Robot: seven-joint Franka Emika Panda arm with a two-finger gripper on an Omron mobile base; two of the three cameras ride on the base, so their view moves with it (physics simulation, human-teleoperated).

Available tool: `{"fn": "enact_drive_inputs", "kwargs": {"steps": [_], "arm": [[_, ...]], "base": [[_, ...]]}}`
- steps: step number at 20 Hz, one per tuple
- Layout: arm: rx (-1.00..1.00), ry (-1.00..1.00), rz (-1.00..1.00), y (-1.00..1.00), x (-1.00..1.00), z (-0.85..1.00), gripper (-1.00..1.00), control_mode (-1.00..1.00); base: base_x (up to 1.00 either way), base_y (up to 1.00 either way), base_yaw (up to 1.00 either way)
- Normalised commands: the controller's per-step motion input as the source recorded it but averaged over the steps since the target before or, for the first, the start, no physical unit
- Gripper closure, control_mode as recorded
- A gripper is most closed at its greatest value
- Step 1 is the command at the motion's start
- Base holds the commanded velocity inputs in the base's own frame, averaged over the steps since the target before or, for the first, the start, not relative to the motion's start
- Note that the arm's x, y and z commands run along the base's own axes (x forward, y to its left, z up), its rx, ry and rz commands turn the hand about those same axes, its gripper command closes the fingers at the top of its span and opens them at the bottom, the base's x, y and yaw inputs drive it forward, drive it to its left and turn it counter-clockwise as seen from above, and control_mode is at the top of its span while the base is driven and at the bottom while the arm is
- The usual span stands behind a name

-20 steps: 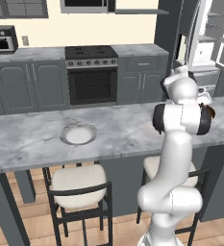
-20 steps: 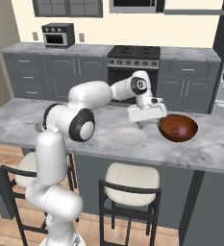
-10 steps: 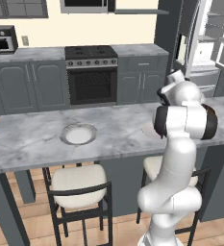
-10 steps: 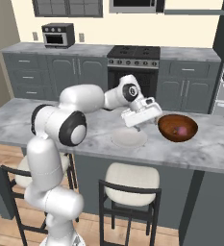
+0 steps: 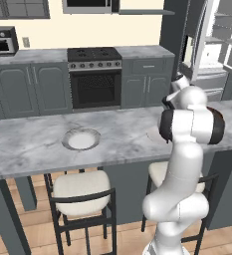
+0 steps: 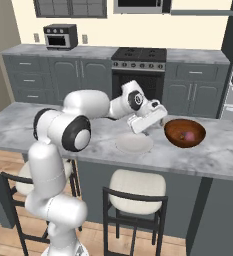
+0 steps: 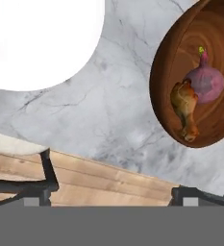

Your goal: Pick the chicken drumstick and onion from their plates and place them in the bowl. Then put the bowl in the fridge.

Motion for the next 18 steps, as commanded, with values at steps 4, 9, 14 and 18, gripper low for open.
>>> {"fn": "enact_drive_inputs", "kwargs": {"steps": [4,9,14,18], "arm": [[0.03,0.08,0.01,-0.14,0.38,-0.15,-1.00,-1.00],[0.17,0.05,0.00,-0.14,0.36,-0.22,-1.00,-1.00],[0.16,-0.01,0.00,-0.20,0.33,-0.06,-1.00,-1.00],[0.01,-0.07,0.00,-0.12,0.12,-0.25,-1.00,-1.00]], "base": [[0.00,0.00,0.00],[0.00,0.00,0.00],[0.00,0.00,0.00],[0.00,0.00,0.00]]}}
